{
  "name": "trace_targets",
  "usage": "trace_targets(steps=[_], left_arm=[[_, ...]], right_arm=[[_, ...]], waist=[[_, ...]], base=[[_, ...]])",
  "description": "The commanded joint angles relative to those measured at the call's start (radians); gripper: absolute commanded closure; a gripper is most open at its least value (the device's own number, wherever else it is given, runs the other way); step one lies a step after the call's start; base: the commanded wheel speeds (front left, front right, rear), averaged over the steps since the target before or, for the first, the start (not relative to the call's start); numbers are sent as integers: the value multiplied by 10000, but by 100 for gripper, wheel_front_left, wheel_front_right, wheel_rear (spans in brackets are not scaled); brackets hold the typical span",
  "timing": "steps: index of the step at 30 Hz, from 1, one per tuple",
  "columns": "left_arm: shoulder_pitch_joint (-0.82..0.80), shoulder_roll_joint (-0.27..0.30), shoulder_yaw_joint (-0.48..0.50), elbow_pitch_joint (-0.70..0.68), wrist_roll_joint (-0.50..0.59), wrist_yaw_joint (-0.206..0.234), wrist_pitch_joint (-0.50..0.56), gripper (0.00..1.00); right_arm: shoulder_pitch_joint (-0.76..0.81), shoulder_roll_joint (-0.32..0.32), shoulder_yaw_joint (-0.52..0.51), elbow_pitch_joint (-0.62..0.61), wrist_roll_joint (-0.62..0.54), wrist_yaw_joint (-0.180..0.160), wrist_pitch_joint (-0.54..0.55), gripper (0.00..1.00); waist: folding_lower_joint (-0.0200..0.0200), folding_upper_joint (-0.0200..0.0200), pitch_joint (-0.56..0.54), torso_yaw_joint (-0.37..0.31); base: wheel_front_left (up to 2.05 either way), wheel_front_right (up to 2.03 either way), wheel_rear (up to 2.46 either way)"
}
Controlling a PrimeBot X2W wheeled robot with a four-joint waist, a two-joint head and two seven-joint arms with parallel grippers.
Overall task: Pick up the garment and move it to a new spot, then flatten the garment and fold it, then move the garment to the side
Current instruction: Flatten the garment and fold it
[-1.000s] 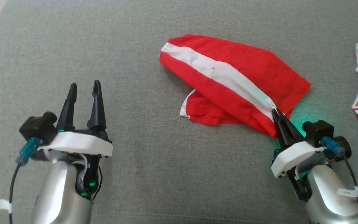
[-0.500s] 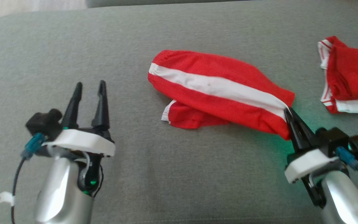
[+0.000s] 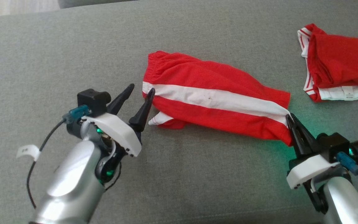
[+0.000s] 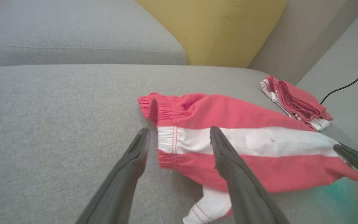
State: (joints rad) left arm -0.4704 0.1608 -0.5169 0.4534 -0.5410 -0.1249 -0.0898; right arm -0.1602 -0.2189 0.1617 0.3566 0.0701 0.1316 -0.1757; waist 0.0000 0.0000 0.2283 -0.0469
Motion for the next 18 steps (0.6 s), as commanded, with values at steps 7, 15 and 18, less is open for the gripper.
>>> trace_targets(steps=[7,15,18], left_arm=[[-821,1097,-584,-532,-1203,-56,47,0],[-1282,1451,-1489,-469,-2179,-56,214,0],[-1512,1530,-1743,-288,-2403,-57,245,0]], right_arm=[[-442,21,167,-55,-26,-9,-137,100],[-638,55,182,106,-42,-9,-236,100],[-733,47,200,116,-50,-9,-252,100]], waist=[[0,0,171,-58],[0,0,351,-54],[0,0,440,-81]], base=[[0,0,0],[0,0,0],[0,0,0]])
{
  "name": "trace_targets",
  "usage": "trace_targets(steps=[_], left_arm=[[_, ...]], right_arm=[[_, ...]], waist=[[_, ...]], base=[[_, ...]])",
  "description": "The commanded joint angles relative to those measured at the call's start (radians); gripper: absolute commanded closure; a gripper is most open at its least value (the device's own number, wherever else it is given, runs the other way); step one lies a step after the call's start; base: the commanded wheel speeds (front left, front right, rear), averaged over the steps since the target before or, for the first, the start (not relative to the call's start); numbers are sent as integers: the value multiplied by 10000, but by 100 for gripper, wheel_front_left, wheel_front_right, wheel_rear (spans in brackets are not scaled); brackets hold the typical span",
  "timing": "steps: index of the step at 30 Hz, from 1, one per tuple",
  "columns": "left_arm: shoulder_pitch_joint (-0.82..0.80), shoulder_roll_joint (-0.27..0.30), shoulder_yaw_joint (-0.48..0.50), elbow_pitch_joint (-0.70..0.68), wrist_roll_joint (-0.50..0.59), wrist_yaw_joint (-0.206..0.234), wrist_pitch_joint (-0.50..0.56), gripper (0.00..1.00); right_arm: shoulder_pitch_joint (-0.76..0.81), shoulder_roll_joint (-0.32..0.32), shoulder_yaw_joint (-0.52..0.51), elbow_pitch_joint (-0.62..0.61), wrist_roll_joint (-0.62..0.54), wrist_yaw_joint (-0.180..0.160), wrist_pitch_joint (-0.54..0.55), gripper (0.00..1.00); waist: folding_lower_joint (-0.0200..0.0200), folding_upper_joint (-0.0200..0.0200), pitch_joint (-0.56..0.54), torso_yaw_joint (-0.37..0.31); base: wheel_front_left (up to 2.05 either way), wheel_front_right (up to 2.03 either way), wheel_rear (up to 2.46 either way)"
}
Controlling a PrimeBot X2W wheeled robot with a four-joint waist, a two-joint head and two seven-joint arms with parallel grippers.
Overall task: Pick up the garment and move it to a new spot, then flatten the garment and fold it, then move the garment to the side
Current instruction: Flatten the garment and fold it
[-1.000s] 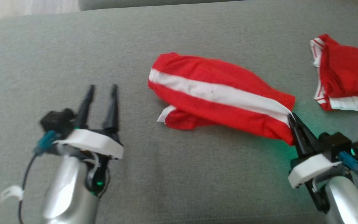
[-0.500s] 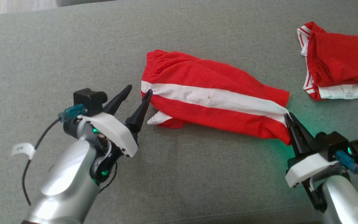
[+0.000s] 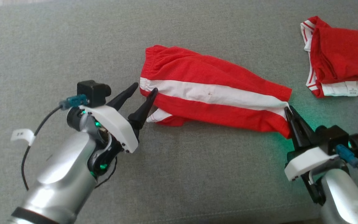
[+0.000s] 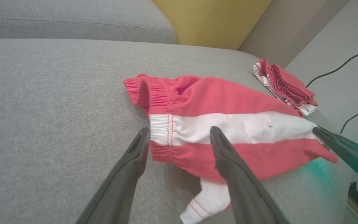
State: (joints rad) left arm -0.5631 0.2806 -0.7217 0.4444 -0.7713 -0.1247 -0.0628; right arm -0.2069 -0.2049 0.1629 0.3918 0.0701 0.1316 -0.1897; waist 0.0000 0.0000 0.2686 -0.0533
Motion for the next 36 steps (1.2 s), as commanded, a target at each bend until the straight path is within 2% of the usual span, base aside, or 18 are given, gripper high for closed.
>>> trace_targets(steps=[1,12,13,14,15,16,27,36], left_arm=[[-667,354,235,-128,-153,-59,-32,0],[-1309,432,-495,388,-734,-59,-178,0],[-1351,442,-558,418,-796,-59,-210,5],[-1390,450,-627,432,-860,-59,-250,37],[-1430,461,-697,433,-922,-59,-305,89],[-1505,491,-798,458,-1029,-59,-441,100],[-1802,922,-1310,384,-1148,-59,-1006,100],[-2289,1294,-1148,-306,-1150,3,-974,100]], right_arm=[[-294,-98,192,-236,-51,-9,-118,100],[-454,-96,172,-219,-56,-9,-147,100],[-462,-94,170,-216,-56,-9,-151,100],[-467,-93,165,-212,-58,-9,-155,100],[-471,-94,158,-207,-61,-9,-159,100],[-470,-92,137,-193,-66,-9,-169,100],[-671,-378,99,-388,-113,-9,-246,100],[-1918,-1570,471,-1553,-57,-9,129,100]], waist=[[0,0,69,-28],[0,0,301,-93],[0,0,311,-96],[0,0,318,-96],[0,0,323,-92],[0,0,314,-79],[0,0,-44,101],[0,0,-795,174]], base=[[0,0,0],[0,0,0],[0,0,0],[0,0,0],[0,0,0],[0,0,0],[0,0,0],[0,0,0]])
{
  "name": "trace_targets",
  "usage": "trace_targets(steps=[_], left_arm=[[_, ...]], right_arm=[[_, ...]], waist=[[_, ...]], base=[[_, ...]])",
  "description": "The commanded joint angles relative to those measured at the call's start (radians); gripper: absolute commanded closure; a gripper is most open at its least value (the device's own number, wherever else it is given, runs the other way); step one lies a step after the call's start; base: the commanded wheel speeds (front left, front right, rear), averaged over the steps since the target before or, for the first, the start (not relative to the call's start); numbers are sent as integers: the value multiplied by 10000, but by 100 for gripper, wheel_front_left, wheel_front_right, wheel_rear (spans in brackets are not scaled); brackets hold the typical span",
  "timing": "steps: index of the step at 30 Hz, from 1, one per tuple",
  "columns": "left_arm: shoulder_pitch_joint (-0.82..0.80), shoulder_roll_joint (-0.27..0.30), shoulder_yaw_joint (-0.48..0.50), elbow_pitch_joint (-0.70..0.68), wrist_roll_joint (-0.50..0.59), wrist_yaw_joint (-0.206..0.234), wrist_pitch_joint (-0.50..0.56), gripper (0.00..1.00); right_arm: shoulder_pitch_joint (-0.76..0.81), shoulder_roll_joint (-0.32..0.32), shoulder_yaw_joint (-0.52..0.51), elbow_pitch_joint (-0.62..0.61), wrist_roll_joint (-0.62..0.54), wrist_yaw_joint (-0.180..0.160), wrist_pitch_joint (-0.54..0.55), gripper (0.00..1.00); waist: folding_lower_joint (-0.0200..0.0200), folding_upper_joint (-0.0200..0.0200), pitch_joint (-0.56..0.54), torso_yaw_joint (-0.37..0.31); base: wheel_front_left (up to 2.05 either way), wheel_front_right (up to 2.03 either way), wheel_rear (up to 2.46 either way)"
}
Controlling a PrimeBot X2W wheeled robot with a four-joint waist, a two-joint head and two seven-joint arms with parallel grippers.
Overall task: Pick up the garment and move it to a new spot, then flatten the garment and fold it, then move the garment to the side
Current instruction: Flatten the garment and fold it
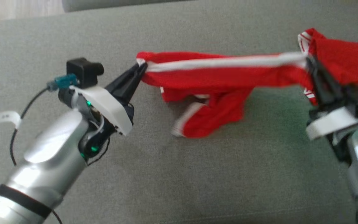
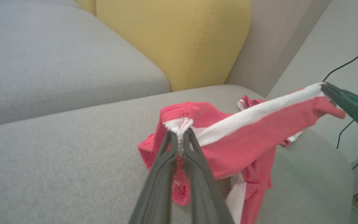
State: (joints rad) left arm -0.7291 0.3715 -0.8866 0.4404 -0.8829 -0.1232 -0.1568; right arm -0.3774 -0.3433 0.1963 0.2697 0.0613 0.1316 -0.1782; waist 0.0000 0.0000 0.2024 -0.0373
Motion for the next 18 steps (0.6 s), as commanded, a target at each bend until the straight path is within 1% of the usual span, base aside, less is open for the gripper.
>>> trace_targets(steps=[1,5,8,11,14,15,16,18], left_arm=[[-699,417,536,-390,-73,-6,32,100],[-976,533,803,-881,-256,166,184,100],[-1141,617,1009,-1207,-384,361,289,100],[-1389,732,1168,-1384,-404,594,449,100],[-1728,776,1420,-1435,-375,898,428,100],[-1845,764,1561,-1425,-387,1030,343,100],[-1845,764,1561,-1425,-387,1030,343,100],[-2024,727,1775,-1380,-367,1255,149,100]], right_arm=[[-396,-293,242,-437,199,-9,169,100],[-1154,-748,659,-839,1058,-9,698,100],[-1661,-1068,1008,-1009,1476,-9,1022,100],[-2258,-1257,1380,-1032,1940,-9,1266,100],[-2993,-1315,1709,-902,2278,-9,1356,100],[-3236,-1247,1726,-819,2437,-9,1332,100],[-3236,-1247,1726,-819,2437,-9,1332,100],[-3586,-1039,1726,-515,2912,-9,1454,100]], waist=[[0,0,-231,21],[0,0,-633,57],[0,0,-903,86],[0,0,-1157,97],[0,0,-1392,95],[0,0,-1458,91],[0,0,-1458,91],[0,0,-1580,96]], base=[[0,0,0],[0,0,0],[0,0,0],[0,0,0],[0,0,0],[0,0,0],[0,0,0],[0,0,0]])
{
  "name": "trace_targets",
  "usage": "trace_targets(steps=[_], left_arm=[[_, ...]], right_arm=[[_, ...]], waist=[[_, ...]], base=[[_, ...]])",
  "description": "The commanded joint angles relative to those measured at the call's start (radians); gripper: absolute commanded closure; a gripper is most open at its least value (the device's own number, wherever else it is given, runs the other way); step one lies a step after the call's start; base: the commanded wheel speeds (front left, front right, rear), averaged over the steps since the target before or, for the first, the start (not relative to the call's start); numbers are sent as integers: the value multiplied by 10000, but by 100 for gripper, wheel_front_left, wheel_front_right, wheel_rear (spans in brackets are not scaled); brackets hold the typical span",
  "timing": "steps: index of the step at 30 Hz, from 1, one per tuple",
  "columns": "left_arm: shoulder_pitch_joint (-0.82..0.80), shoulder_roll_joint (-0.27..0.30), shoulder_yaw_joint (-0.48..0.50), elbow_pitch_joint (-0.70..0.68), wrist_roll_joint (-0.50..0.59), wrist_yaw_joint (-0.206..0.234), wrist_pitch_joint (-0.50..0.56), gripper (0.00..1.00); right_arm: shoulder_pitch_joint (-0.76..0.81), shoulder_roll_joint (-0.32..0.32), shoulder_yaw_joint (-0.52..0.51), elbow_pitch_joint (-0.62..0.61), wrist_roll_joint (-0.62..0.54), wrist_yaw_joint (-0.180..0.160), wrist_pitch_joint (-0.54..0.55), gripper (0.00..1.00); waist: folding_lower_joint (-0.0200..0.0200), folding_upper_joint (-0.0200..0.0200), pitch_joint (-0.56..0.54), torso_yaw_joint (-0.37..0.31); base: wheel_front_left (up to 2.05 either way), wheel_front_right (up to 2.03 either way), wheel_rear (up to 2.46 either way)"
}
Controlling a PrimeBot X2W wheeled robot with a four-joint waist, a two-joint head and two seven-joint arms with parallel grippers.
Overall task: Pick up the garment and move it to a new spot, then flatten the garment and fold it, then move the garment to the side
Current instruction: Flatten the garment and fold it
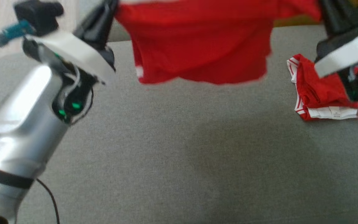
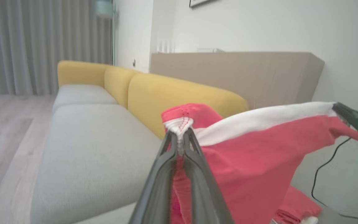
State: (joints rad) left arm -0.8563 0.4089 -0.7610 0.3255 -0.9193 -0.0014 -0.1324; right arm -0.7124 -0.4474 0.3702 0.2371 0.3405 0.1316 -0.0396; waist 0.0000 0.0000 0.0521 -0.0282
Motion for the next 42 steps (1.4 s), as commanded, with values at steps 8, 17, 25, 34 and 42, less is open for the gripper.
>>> trace_targets(steps=[8,17,25,34,42], left_arm=[[-453,202,589,-183,11,204,-566,100],[316,559,359,-743,-322,66,-126,100],[995,1391,294,-2061,-979,470,1235,100],[-534,1428,600,-1858,-1176,776,2350,100],[-3601,688,1014,475,-182,605,1563,100]], right_arm=[[-682,40,515,610,724,-9,78,100],[-137,-690,1546,366,1827,-9,945,100],[586,-2080,1876,-1207,3719,-9,3081,100],[-1183,-2107,1576,-1397,4353,-9,4355,100],[-4775,-1103,2145,700,3113,-9,2954,100]], waist=[[0,0,-327,75],[0,0,-581,97],[0,0,-335,137],[0,0,1490,214],[0,0,3332,295]], base=[[0,0,0],[0,0,0],[0,0,0],[0,0,0],[0,0,0]])
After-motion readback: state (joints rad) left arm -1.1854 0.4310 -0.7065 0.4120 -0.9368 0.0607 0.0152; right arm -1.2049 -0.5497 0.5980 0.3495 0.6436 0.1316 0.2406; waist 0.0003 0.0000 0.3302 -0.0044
